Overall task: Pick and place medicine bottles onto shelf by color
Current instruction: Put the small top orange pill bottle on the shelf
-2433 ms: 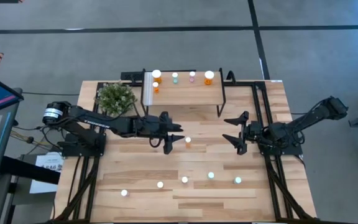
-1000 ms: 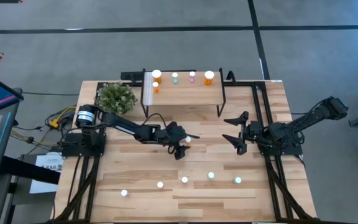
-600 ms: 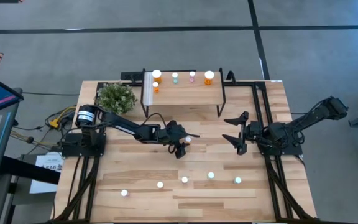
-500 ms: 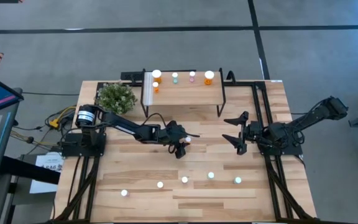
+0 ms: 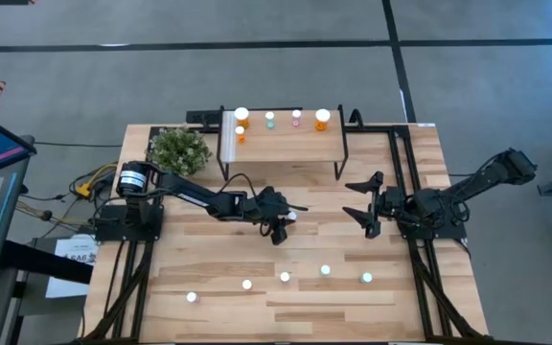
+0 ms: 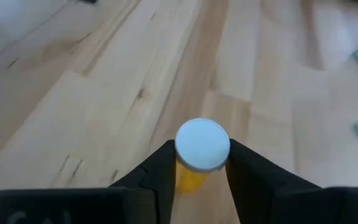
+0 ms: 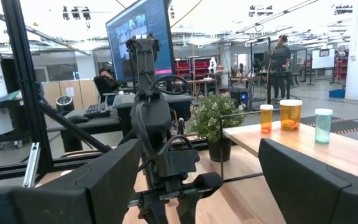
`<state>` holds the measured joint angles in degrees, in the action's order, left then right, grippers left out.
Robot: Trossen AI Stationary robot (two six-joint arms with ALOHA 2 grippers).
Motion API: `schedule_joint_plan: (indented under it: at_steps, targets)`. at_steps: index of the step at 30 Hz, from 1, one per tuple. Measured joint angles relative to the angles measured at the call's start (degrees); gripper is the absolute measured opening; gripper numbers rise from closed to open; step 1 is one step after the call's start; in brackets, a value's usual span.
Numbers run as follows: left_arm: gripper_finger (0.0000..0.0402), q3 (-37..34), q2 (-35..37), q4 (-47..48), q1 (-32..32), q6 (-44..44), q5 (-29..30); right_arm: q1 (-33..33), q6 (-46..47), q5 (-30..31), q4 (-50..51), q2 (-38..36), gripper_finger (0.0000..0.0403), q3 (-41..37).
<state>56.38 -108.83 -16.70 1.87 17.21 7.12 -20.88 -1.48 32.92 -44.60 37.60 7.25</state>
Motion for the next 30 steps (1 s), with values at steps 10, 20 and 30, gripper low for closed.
schedule_joint_plan:
  at_steps: [10,20,30]
  targets:
    - [0.0106,0.04,7.54,3.64,-0.27,-0.49,-2.03,-0.01,0.01,0.01,0.14,0.00,0.0349,0.00]
    - [0.0106,0.07,29.86,17.02,-3.43,-4.65,15.04,-0.01,0.02,0.01,-0.45,-0.02,0.0349,0.00]
    - [0.0106,0.47,37.57,23.40,-10.33,-8.01,22.94,0.02,0.02,0.01,-0.52,0.00,0.0351,0.00]
